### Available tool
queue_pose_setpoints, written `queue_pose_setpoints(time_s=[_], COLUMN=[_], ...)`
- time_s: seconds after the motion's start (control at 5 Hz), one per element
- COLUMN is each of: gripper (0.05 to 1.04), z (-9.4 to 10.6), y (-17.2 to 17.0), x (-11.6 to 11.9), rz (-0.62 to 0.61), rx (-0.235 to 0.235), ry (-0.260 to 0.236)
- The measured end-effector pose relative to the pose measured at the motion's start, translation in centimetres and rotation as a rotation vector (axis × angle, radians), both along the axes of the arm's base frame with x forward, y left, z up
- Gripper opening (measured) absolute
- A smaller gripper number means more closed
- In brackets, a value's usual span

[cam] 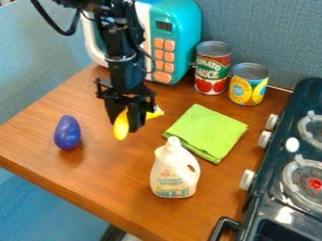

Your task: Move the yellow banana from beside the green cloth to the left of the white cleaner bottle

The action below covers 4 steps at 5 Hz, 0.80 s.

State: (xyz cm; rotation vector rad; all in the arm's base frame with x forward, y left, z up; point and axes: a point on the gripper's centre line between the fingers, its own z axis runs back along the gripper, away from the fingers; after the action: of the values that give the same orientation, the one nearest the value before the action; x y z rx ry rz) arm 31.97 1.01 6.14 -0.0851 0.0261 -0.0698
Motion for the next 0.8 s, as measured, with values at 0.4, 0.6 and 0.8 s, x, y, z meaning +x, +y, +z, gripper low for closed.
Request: queue_pose_setpoints(time_s=[0.4, 0.6, 0.8], gripper=[0.521, 0.521, 0.521], z=[-1.9, -3.1, -4.1], y=[0.8, 1.7, 2.8], x=[-2.0, -3.0, -4.3], rz=[-0.010, -0.041, -0.072], rx=[0.013, 0.042, 0.050], ry=[0.085, 0.119, 0.145])
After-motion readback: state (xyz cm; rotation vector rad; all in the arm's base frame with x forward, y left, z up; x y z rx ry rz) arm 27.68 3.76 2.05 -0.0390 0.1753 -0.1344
